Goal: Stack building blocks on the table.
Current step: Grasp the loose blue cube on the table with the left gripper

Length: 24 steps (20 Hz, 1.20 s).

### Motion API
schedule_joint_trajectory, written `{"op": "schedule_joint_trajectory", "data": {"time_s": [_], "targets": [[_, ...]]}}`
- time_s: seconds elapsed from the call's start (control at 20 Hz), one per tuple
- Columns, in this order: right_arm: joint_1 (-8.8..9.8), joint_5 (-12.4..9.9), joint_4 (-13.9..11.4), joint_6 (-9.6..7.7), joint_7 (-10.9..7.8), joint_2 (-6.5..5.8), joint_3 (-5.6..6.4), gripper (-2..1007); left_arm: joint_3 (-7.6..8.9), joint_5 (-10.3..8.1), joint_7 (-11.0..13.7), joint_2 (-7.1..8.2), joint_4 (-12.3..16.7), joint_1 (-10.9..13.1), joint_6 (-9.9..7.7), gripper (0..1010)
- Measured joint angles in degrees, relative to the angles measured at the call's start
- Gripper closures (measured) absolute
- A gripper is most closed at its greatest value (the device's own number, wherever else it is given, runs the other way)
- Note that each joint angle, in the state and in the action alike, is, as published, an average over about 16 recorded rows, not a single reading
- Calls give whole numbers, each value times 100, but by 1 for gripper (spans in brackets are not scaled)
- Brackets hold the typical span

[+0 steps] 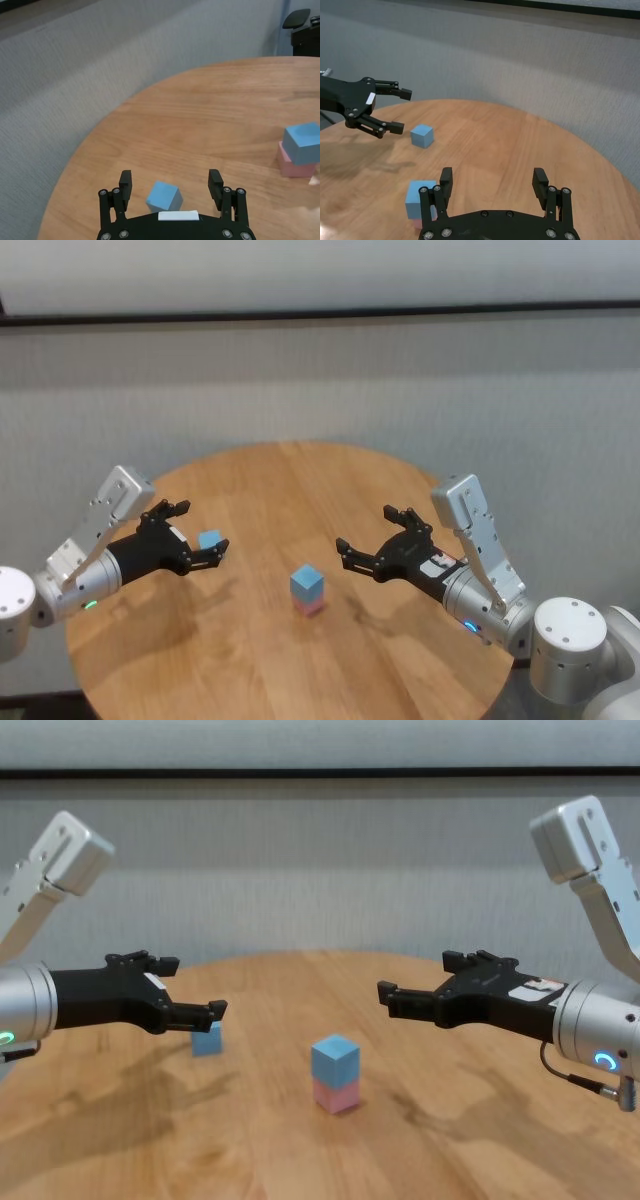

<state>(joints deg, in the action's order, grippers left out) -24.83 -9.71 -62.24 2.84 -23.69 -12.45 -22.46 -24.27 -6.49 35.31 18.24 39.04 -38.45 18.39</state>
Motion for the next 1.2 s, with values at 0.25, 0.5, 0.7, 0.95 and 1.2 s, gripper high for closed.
{"op": "schedule_joint_trajectory", "data": {"time_s": [0.25,0.5,0.7,0.95,1.2], "targets": [[-2,-3,3,3,0,2,2,0,1,38,86,-166,-642,-284,210,7],[-7,-15,14,11,5,-2,20,0,17,97,141,-294,-1161,-496,388,8],[-12,-29,26,19,16,-15,46,1,37,153,176,-390,-1508,-636,515,8],[-19,-37,42,13,33,-40,78,1,77,212,217,-490,-1839,-776,661,8],[-24,-37,54,4,48,-65,100,1,108,254,272,-631,-2441,-1053,940,8]]}}
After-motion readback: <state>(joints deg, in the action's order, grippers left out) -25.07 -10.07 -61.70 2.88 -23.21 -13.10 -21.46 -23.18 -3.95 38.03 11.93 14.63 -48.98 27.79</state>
